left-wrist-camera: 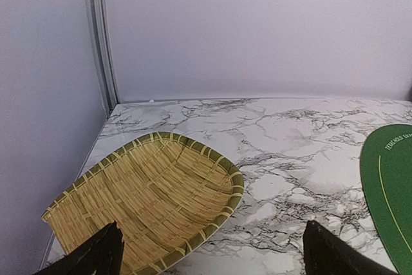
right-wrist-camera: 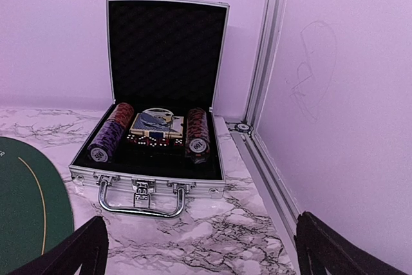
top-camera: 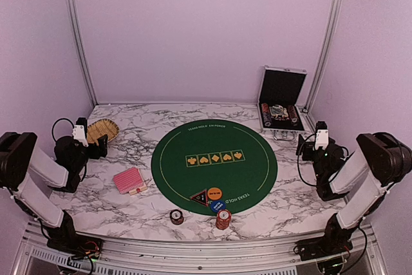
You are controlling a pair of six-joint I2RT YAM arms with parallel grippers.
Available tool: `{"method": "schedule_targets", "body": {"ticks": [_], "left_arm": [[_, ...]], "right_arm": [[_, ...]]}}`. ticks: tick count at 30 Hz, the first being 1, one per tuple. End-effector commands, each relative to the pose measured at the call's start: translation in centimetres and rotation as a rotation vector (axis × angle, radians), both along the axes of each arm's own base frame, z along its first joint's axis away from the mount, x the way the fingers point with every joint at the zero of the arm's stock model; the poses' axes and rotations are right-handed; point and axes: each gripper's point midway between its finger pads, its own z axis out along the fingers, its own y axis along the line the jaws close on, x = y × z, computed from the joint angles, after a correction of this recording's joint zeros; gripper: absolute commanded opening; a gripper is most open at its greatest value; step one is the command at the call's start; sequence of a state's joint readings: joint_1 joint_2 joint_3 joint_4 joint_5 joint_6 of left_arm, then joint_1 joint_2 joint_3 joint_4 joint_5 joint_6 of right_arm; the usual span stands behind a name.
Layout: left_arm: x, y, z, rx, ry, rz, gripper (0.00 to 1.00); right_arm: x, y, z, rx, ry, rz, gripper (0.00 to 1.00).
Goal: Distribute texas hold em gaming equipment
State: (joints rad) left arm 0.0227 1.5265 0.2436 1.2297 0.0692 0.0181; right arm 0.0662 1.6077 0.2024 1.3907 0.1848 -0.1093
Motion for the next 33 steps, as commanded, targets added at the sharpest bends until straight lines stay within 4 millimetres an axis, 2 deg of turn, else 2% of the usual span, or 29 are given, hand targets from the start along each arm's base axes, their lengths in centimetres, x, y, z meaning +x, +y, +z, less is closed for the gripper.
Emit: {"method": "schedule_targets", "body": {"ticks": [1, 15, 19, 22, 27, 30, 33], "left_arm": [[0.2, 0.3, 0.8, -0.001, -0.032, 0.012, 0.99], [0.2, 0.3, 0.8, -0.002, -0.032, 0.010, 0.99], [0.3, 0.3, 0.8, -0.003, -0.029, 0.009, 0.99], [0.8, 0.1, 1.2, -0.002, -0.003, -0.007, 0.99], [1.8, -0.4, 2.6, -0.001, 0.044, -0.042, 0.99], [1.8, -0.7, 3.6, -0.004, 0.052, -0.054, 0.99], [1.9, -1.0, 4.2, -0.015, 0.092, -0.072, 0.99]], "right_arm": [[0.9, -0.1, 0.9, 0.009, -0.018, 0.013, 0.99], [0.9, -0.1, 1.0, 0.010, -0.022, 0.010, 0.99], [0.9, -1.0, 1.0, 0.035, -0.021, -0.016, 0.99], [0.4, -3.2, 1.3, 0.085, -0.027, -0.150, 0.99], [1.1, -4.2, 2.7, 0.093, 0.011, -0.214, 0.99], [0.4, -4.3, 4.1, 0.098, -0.025, -0.214, 0.99], [-0.6, -5.3, 6.4, 0.209, -0.091, -0.276, 0.99]]}}
